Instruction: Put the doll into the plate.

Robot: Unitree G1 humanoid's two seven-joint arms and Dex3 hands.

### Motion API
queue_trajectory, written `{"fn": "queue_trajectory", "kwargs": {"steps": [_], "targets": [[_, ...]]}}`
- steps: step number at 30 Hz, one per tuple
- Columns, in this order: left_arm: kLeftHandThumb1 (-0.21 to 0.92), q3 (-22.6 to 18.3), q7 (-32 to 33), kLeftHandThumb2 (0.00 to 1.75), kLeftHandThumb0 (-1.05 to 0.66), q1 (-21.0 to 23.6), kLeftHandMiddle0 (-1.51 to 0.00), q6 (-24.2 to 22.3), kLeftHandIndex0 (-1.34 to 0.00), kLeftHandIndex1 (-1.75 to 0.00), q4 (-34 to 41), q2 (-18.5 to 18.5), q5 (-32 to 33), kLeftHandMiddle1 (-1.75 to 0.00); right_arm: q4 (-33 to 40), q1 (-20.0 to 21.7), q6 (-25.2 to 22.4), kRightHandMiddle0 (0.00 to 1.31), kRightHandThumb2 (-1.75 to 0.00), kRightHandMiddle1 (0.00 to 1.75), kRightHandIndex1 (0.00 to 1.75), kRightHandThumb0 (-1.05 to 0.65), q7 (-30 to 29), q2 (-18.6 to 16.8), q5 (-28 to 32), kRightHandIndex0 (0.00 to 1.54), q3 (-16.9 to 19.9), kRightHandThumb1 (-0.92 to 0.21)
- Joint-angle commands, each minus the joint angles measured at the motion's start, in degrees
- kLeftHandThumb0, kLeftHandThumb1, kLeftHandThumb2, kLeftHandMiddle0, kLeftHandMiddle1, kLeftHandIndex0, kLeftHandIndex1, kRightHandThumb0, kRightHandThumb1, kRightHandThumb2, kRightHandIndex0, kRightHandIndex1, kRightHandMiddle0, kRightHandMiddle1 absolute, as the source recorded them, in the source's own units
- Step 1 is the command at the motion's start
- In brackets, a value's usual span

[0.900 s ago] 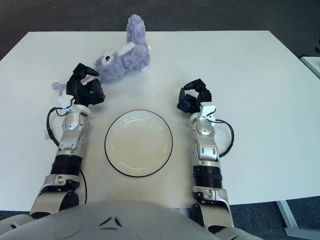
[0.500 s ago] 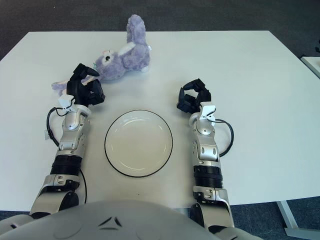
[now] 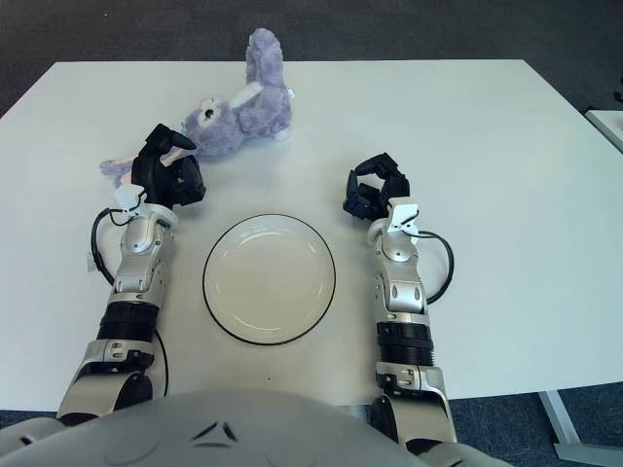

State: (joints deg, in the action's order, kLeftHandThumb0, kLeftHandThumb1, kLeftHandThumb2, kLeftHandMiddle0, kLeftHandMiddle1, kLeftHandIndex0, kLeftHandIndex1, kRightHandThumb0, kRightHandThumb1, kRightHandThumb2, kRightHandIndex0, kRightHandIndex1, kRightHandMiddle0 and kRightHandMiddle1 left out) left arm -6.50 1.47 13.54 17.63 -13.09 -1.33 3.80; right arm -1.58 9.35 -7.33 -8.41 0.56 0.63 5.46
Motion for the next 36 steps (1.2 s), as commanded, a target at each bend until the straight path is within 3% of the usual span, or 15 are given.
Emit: {"fn": "queue_trajectory", "kwargs": {"steps": [1,7,9,11,14,16,21,26,29,36], "targets": [[0.36,0.41,-0.28,1.26,-0.47,-3.46,-1.25,-0.56,-0.58,-1.75,-0.33,1.23,-1.42,-1.75,-2.29,-2.23,-3.54,0.51,-1.15,1.75,1.75,-0.44,0.35,-0.14,-0.46,1.26,-0.45,-0.45],[0.51,1.1,-0.81,1.07,-0.42,-3.29,-1.14,-1.57,-0.46,-1.75,2.09,2.72,-3.11,-1.75,-2.8,-2.39,-3.69,0.48,-1.11,1.75,1.75,-0.43,0.45,0.02,-0.5,1.24,-0.62,-0.49],[0.7,1.15,-2.79,0.81,-0.39,-2.76,-1.06,-3.04,-0.33,-1.75,2.94,4.41,-2.5,-1.75,-3.08,-2.37,-3.76,0.47,-1.09,1.75,1.75,-0.43,0.4,0.02,-0.54,1.23,-0.66,-0.5],[0.81,0.92,-4.83,0.67,-0.37,-2.36,-1.0,-4.49,-0.26,-1.75,3.55,5.97,-1.58,-1.75,-3.39,-2.34,-3.72,0.47,-1.08,1.75,1.75,-0.43,0.36,0.01,-0.6,1.22,-0.71,-0.51],[0.88,0.23,-8.84,0.57,-0.35,-1.76,-0.83,-7.36,-0.21,-1.75,4.56,9.48,-0.08,-1.6,-4.09,-2.25,-3.45,0.45,-1.05,1.75,1.75,-0.42,0.47,0.06,-0.57,1.21,-0.76,-0.53],[0.88,0.22,-10.32,0.62,-0.47,-1.67,-0.73,-8.18,-0.08,-1.36,5.08,11.21,-0.3,-1.52,-4.56,-2.17,-3.19,0.45,-1.04,1.75,1.75,-0.42,0.61,0.1,-0.5,1.21,-0.78,-0.54],[0.88,0.45,-10.93,0.65,-0.58,-1.57,-0.65,-7.72,-0.01,-1.04,6.01,13.03,-1.32,-1.52,-5.37,-1.98,-2.8,0.43,-1.01,1.75,1.75,-0.41,0.73,0.15,-0.53,1.2,-0.88,-0.56],[0.89,0.98,-11.08,0.63,-0.62,-0.71,-0.62,-6.37,0.0,-0.89,8.24,14.56,-2.56,-1.51,-5.95,-1.89,-3.4,0.42,-0.99,1.75,1.75,-0.41,0.97,0.31,-0.49,1.2,-1.2,-0.58],[0.85,1.01,-11.61,0.64,-0.58,0.0,-0.5,-5.4,0.0,-0.81,8.59,14.94,-2.42,-1.16,-6.29,-2.09,-3.46,0.41,-0.98,1.75,1.75,-0.41,1.22,0.27,-0.38,1.19,-1.43,-0.59],[0.78,0.69,-11.51,0.7,-0.53,1.33,-0.37,-4.27,0.0,-0.75,8.01,16.38,-3.39,-0.85,-7.68,-2.17,-2.35,0.41,-0.98,1.75,1.75,-0.41,3.33,0.68,0.5,1.19,-1.51,-0.59]]}}
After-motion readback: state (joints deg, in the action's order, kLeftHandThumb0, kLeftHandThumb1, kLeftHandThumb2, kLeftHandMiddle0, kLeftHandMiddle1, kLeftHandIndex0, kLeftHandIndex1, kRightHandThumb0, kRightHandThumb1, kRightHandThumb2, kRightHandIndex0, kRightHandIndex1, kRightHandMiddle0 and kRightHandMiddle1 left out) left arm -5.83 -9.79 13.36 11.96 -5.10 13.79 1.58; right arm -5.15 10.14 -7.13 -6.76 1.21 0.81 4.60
